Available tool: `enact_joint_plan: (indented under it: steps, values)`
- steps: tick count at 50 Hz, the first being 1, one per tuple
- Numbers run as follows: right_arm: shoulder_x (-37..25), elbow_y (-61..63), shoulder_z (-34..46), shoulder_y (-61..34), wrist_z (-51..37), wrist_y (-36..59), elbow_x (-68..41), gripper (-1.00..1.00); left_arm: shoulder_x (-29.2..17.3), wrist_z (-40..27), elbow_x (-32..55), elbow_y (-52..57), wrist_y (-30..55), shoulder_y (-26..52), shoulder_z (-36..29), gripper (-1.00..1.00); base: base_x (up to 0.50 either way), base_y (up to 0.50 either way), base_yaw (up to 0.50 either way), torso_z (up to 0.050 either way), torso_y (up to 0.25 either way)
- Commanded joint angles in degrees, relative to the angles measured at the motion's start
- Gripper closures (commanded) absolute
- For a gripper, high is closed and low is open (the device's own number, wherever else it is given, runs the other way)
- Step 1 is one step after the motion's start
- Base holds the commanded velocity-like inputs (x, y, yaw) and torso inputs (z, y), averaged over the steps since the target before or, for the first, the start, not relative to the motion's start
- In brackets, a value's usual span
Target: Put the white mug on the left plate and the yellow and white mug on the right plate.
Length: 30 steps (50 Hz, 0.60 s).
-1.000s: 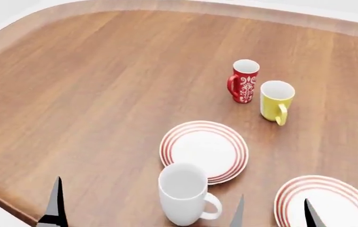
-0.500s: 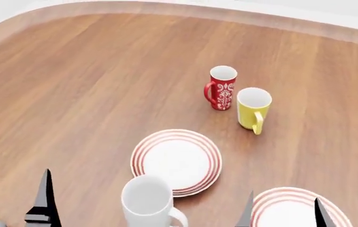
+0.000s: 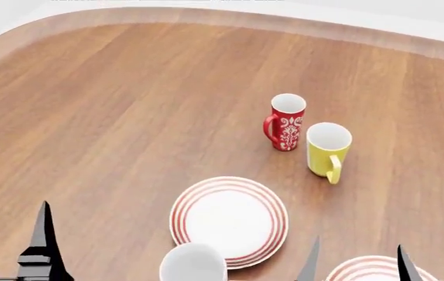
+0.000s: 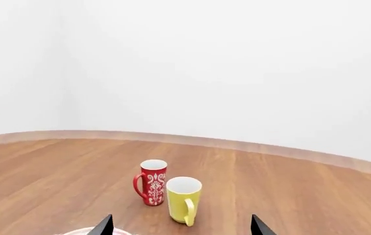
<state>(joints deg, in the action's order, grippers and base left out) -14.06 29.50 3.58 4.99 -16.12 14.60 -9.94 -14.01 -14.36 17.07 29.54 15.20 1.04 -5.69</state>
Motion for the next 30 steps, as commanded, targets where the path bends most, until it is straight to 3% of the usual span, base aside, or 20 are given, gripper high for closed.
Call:
enact_joint_plan:
  steps: [1, 14, 24, 30]
  values:
    - [-0.38, 0.37, -0.14, 0.04, -0.74, 0.27, -0.61, -1.0, 0.02, -1.82, 0.99, 0.15, 1.25, 0.68, 0.88, -1.0, 0.47, 0.17, 0.0, 0.0, 0.0]
    - [-0.46, 0.33, -0.41, -0.12, -1.71, 0.93, -1.33, -1.0, -0.59, -1.7, 1.87, 0.77, 0.53, 0.38, 0.65, -1.0, 0.47, 0.17, 0.0, 0.0, 0.0]
    - [-0.82, -0.28, -0.51, 0.46, -1.33, -0.45, -2.16, -1.0, -0.84, -2.47, 2.75, 1.85, 1.07, 0.31, 1.21, -1.0, 0.0, 0.0, 0.0, 0.0, 0.002]
    - [-4.4, 4.0, -2.31, 4.94, 2.35, -0.57, -6.12, -1.0, -0.95, -5.39, 3.73, 7.38, 3.28, -1.75, 2.71, -1.0, 0.0, 0.0, 0.0, 0.0, 0.0]
